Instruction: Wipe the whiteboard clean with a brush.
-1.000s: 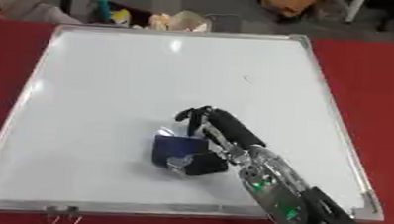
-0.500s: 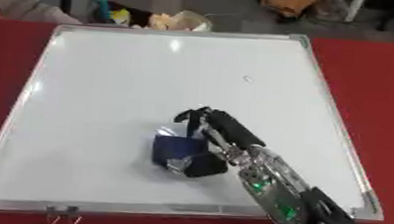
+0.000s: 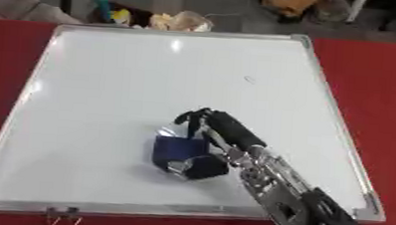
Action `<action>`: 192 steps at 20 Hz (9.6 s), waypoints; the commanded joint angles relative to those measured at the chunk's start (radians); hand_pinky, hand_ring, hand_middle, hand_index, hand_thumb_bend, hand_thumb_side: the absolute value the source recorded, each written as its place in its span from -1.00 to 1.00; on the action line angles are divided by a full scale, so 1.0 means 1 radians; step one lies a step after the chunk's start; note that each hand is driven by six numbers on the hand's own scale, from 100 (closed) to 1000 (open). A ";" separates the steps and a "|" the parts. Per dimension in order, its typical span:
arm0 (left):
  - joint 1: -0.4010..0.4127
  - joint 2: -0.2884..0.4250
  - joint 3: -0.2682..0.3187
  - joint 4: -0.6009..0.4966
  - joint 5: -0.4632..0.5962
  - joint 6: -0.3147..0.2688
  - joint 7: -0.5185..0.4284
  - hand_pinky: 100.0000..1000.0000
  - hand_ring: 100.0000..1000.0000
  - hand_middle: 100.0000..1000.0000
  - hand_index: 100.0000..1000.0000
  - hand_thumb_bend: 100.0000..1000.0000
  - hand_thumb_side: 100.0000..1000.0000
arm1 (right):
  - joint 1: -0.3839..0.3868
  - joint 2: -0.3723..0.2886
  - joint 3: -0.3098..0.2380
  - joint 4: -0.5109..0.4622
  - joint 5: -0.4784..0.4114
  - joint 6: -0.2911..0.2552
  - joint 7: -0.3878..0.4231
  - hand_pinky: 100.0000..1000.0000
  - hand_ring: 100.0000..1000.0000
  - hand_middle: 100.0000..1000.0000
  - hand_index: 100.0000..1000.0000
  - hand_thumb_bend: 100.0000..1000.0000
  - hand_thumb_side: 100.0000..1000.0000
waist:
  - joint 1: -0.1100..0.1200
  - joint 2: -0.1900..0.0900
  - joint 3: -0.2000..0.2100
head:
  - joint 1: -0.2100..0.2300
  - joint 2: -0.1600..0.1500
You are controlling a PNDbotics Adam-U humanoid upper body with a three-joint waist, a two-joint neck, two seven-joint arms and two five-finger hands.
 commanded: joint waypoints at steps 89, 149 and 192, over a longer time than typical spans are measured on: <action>-0.010 0.003 -0.004 -0.017 0.001 -0.002 -0.004 -0.30 0.30 -0.01 0.12 -0.68 0.90 | -0.050 -0.001 -0.038 0.009 0.145 0.044 -0.036 0.00 0.27 -0.08 0.58 -0.83 -0.60 | -0.004 -0.009 0.007 | -0.006 -0.002; -0.024 0.006 -0.011 -0.017 0.003 -0.006 -0.010 -0.30 0.30 -0.01 0.12 -0.68 0.89 | -0.219 -0.048 -0.226 0.215 0.194 0.222 -0.227 -0.69 -0.19 -0.16 0.54 -0.96 -0.78 | 0.002 0.003 0.065 | -0.049 -0.047; -0.033 0.009 -0.013 -0.017 0.003 -0.009 -0.013 -0.30 0.31 -0.02 0.12 -0.68 0.89 | -0.254 -0.036 -0.342 0.658 0.178 0.240 -0.404 -0.04 0.36 0.02 0.48 -0.93 0.02 | -0.001 0.012 0.088 | -0.051 -0.056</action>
